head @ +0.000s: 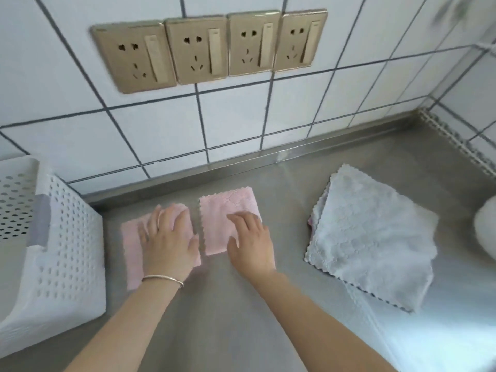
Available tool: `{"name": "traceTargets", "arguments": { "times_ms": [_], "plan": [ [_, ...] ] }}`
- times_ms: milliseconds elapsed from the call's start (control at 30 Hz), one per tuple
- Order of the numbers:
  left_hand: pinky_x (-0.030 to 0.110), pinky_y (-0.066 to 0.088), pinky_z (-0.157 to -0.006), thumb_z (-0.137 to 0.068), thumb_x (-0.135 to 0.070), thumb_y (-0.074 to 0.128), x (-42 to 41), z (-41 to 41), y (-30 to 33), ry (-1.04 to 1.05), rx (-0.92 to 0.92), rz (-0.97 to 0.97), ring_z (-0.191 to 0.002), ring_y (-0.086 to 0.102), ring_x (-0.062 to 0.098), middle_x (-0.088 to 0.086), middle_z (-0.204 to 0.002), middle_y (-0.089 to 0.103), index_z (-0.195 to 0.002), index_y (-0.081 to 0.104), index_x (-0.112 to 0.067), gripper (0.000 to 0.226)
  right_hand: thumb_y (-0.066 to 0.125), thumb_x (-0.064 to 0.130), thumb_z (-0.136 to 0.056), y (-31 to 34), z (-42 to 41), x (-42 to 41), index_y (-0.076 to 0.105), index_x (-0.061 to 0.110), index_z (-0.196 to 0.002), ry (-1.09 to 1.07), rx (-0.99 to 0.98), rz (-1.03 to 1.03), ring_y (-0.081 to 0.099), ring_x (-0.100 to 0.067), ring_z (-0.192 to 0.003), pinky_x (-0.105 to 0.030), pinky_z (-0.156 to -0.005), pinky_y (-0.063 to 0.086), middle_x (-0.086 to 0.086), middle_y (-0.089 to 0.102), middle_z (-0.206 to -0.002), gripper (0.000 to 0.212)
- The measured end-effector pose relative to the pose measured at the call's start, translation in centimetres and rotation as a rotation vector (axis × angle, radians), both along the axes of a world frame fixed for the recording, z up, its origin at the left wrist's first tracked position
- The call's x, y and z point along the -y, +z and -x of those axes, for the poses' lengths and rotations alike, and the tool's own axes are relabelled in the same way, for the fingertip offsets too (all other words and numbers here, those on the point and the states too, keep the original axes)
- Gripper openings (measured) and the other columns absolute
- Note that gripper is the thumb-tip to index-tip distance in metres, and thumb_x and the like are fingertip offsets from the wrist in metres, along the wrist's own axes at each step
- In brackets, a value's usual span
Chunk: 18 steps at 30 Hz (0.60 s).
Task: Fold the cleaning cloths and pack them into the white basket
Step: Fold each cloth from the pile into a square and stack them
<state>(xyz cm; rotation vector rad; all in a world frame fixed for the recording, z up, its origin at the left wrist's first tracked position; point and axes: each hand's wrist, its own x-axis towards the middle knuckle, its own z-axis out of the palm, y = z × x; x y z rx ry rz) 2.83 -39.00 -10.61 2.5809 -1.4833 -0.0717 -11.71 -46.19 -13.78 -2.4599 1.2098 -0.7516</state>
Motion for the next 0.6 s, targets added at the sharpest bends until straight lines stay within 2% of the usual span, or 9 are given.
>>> {"name": "traceTargets", "arguments": {
  "times_ms": [100, 167, 233, 333, 400, 433, 533, 567, 600],
  "plan": [
    [0.053, 0.04, -0.096, -0.067, -0.023, 0.067, 1.7, 5.5, -0.9, -0.251, 0.053, 0.076, -0.116, 0.045, 0.031, 0.008, -0.118, 0.06, -0.109, 0.061, -0.016, 0.043, 0.055, 0.017, -0.064, -0.9, 9.7, 0.2, 0.057, 0.021, -0.098, -0.245, -0.076, -0.025, 0.057, -0.019, -0.085, -0.028, -0.064, 0.047, 0.002, 0.064, -0.092, 0.034],
    [0.048, 0.049, -0.088, -0.064, -0.03, 0.063, 2.6, 9.6, -1.7, -0.443, -0.009, 0.022, -0.105, 0.056, 0.028, 0.002, -0.106, 0.065, -0.103, 0.064, -0.019, 0.041, 0.064, 0.016, -0.062, -2.1, 15.8, 0.1, 0.061, 0.019, -0.093, -0.354, -0.197, -0.028, 0.062, -0.024, -0.079, -0.031, -0.063, 0.049, 0.001, 0.064, -0.088, 0.032],
    [0.041, 0.053, -0.083, -0.057, -0.037, 0.07, 3.3, 12.8, -2.8, -0.604, -0.033, -0.042, -0.093, 0.064, 0.023, -0.006, -0.097, 0.067, -0.098, 0.067, -0.024, 0.042, 0.077, 0.015, -0.052, -3.2, 19.6, -0.1, 0.066, 0.017, -0.087, -0.349, -0.364, -0.022, 0.063, -0.024, -0.077, -0.034, -0.063, 0.05, 0.0, 0.064, -0.087, 0.037],
    [0.029, 0.055, -0.076, -0.047, -0.042, 0.076, 4.6, 17.7, -4.2, -0.718, -0.04, -0.113, -0.081, 0.067, 0.015, -0.012, -0.087, 0.068, -0.088, 0.069, -0.029, 0.044, 0.071, 0.017, -0.055, -4.4, 22.9, 0.6, 0.066, 0.017, -0.085, -0.286, -0.51, 0.02, 0.061, -0.024, -0.072, -0.034, -0.061, 0.049, -0.001, 0.063, -0.083, 0.029],
    [0.029, 0.055, -0.075, -0.047, -0.042, 0.074, 5.8, 20.3, -4.4, -0.732, -0.048, -0.144, -0.082, 0.067, 0.016, -0.012, -0.088, 0.068, -0.088, 0.068, -0.029, 0.043, 0.063, 0.011, -0.06, -5.1, 24.0, 1.5, 0.063, 0.016, -0.082, -0.253, -0.529, 0.042, 0.059, -0.025, -0.065, -0.034, -0.056, 0.047, -0.001, 0.06, -0.077, 0.022],
    [0.032, 0.054, -0.08, -0.052, -0.04, 0.072, 6.3, 21.3, -4.3, -0.74, -0.062, -0.175, -0.088, 0.066, 0.018, -0.009, -0.093, 0.067, -0.092, 0.067, -0.027, 0.042, 0.057, 0.008, -0.063, -5.2, 24.2, 1.9, 0.063, 0.016, -0.08, -0.246, -0.525, 0.049, 0.057, -0.024, -0.061, -0.033, -0.053, 0.046, 0.0, 0.058, -0.073, 0.019],
    [0.044, 0.031, -0.104, -0.079, -0.031, 0.057, 8.1, 24.2, -3.6, -0.796, -0.074, -0.307, -0.12, 0.046, 0.023, -0.001, -0.126, 0.052, -0.119, 0.053, -0.018, 0.042, 0.042, 0.008, -0.07, -5.0, 24.7, 3.4, 0.063, 0.018, -0.076, -0.231, -0.419, 0.103, 0.055, -0.021, -0.052, -0.029, -0.046, 0.044, 0.003, 0.055, -0.061, 0.024],
    [0.045, 0.029, -0.105, -0.081, -0.032, 0.055, 8.6, 24.8, -3.6, -0.798, -0.04, -0.322, -0.123, 0.042, 0.022, -0.001, -0.127, 0.049, -0.121, 0.049, -0.018, 0.042, 0.042, 0.009, -0.07, -4.7, 24.7, 3.8, 0.061, 0.019, -0.075, -0.232, -0.371, 0.105, 0.054, -0.019, -0.05, -0.027, -0.044, 0.043, 0.004, 0.054, -0.059, 0.021],
    [0.043, 0.033, -0.1, -0.079, -0.033, 0.057, 9.0, 25.3, -3.6, -0.789, -0.025, -0.325, -0.119, 0.046, 0.022, 0.0, -0.122, 0.052, -0.118, 0.052, -0.018, 0.042, 0.043, 0.01, -0.07, -4.6, 24.7, 4.1, 0.06, 0.019, -0.073, -0.237, -0.326, 0.108, 0.054, -0.017, -0.048, -0.026, -0.042, 0.042, 0.005, 0.054, -0.056, 0.019]
  ]
}}
